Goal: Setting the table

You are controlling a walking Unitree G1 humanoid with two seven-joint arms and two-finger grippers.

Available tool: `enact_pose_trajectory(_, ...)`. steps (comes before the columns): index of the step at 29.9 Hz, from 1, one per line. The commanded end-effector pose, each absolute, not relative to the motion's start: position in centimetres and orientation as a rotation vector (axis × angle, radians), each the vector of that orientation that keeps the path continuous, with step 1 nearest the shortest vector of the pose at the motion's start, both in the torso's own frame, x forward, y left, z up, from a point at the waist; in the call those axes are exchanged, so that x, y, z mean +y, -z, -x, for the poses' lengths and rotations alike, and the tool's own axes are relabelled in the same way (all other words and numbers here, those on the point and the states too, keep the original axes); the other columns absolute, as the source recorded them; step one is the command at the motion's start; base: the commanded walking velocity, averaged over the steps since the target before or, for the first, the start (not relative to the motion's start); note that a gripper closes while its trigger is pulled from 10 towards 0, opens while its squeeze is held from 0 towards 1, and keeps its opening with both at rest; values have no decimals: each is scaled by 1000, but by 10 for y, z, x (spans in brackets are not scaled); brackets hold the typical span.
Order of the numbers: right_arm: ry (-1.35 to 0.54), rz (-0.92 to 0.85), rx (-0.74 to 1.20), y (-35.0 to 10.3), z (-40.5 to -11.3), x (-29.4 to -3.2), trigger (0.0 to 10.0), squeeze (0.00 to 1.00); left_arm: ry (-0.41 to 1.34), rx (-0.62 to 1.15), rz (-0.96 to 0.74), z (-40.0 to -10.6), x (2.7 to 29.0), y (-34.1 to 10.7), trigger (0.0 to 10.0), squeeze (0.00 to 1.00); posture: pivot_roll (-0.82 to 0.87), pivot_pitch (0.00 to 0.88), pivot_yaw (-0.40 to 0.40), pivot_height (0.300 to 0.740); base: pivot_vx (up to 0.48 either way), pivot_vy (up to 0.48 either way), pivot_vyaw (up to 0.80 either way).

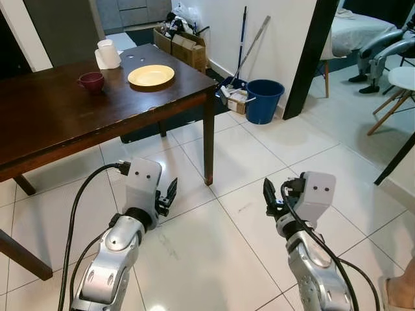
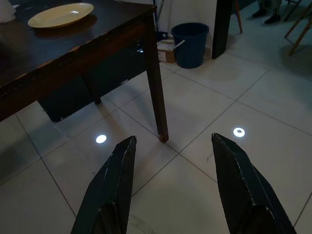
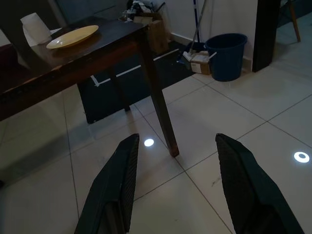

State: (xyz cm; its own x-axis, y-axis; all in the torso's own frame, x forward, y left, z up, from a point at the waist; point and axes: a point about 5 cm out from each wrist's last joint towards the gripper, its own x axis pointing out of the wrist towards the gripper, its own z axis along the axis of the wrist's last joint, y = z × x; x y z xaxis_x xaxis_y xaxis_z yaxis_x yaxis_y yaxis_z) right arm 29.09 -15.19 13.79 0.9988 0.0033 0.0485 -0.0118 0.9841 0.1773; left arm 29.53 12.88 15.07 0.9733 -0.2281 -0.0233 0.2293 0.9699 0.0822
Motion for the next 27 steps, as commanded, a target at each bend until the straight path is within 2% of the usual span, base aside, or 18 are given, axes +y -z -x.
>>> enact_pose_trajectory(1, -3, -174, -47, -138, -294, -153, 10000, 0, 239, 7, -97, -299, 127, -152, 10000, 0, -62, 0, 121, 740, 0, 0, 0)
enact_pose_trajectory(11, 20, -174, -58, -139, -295, -161, 10000, 0, 213, -21, -105, -306, 136, -163, 10000, 0, -58, 0, 120, 740, 0, 0, 0)
enact_pose_trajectory(16, -42, -187, -42, -130, -283, -157, 10000, 0, 225, 38, -16, -296, 135, -152, 10000, 0, -75, 0, 116, 740, 0, 0, 0)
enact_pose_trajectory(20, -66, -178, -22, -125, -278, -155, 10000, 0, 218, 64, -12, -293, 137, -148, 10000, 0, -74, 0, 114, 740, 0, 0, 0)
enact_pose_trajectory(24, -86, -175, -8, -119, -273, -154, 10000, 0, 208, 99, -62, -289, 143, -144, 10000, 0, -67, 0, 93, 740, 0, 0, 0)
enact_pose_trajectory(27, -102, -175, 3, -116, -272, -154, 10000, 0, 263, 83, -163, -285, 140, -144, 10000, 0, -61, 0, 83, 740, 0, 0, 0)
